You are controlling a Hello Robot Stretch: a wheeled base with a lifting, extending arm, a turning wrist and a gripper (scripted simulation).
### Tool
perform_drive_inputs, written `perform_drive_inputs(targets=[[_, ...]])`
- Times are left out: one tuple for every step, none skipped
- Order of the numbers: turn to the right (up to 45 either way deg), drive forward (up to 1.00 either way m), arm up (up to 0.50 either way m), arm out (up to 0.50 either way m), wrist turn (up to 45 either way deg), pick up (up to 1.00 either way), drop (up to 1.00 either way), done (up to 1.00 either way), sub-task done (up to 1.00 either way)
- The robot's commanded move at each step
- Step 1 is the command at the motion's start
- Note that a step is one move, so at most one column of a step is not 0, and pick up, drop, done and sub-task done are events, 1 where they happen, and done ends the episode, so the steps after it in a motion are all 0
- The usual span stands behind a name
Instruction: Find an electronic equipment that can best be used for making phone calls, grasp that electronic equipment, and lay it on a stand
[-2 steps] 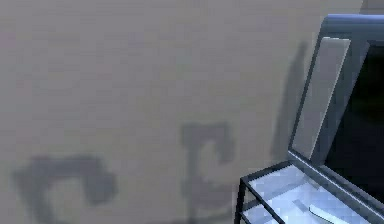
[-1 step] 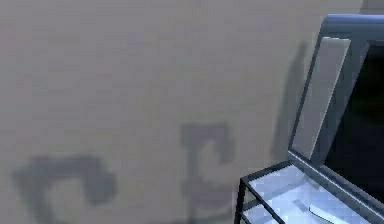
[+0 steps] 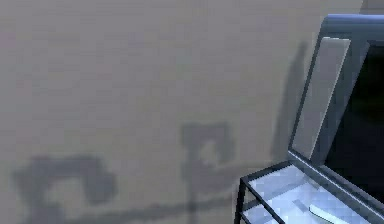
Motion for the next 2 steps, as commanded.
perform_drive_inputs(targets=[[0.0, 0.00, 0.00, -0.08, 0.0, 0.00, 0.00, 0.00, 0.00], [0.0, 0.00, 0.00, 0.00, 0.0, 0.00, 0.00, 1.00, 0.00]])
